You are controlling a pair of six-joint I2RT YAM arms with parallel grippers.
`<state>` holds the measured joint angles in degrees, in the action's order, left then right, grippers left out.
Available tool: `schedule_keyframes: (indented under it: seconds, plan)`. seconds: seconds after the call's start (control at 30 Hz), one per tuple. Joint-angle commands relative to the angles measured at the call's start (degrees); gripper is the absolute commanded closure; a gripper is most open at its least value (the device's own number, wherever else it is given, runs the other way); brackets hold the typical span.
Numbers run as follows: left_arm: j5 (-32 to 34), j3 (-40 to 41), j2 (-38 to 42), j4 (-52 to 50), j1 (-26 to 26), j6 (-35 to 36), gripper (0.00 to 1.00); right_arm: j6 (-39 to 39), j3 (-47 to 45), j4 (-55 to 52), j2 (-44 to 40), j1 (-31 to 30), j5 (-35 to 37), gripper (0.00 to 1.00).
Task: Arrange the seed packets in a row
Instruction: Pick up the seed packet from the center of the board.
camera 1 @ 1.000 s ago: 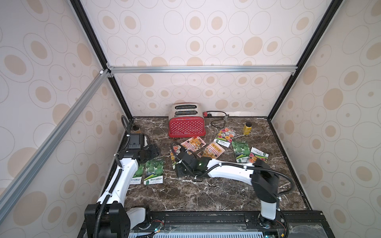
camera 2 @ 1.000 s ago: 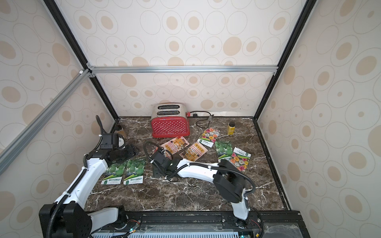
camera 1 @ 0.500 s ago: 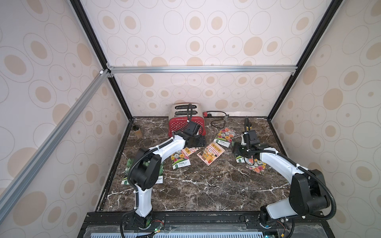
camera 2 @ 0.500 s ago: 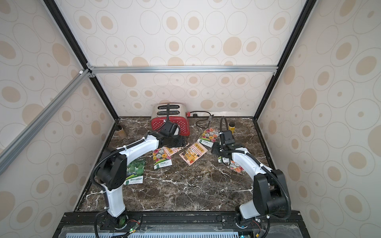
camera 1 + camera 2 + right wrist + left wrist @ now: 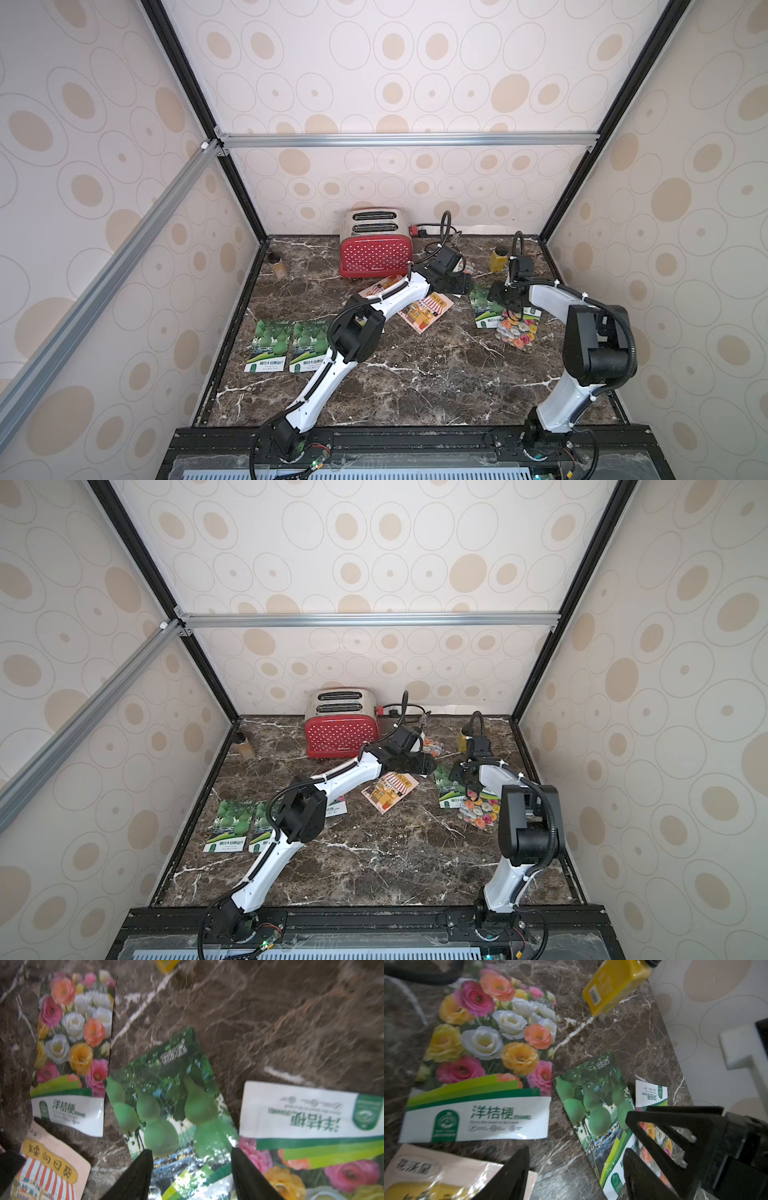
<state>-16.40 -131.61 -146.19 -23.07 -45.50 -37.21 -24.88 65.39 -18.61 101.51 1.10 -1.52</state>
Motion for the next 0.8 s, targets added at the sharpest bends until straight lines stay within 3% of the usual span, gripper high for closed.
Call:
schedule_keyframes:
  seconds: [0.0,0.5,0.77]
  plan:
    - [-0.4,-3.66,-2.84,-2.9,-1.04,-1.85,0.29,3.45,3.73,-1.96,1.94,1.39,1.5,0.35]
    - [-0.31,-5.12,-7.18,-0.76,-3.63,-4.16,0.29,7.22,9.77,-2.96,10.9,4.3,-1.38,0.35]
    - [-1.44,-7.43,-10.28,-0.75,-5.22,-5.79,0.31,7.52,13.88,-10.64,14.59,4.24,-8.36,0.37]
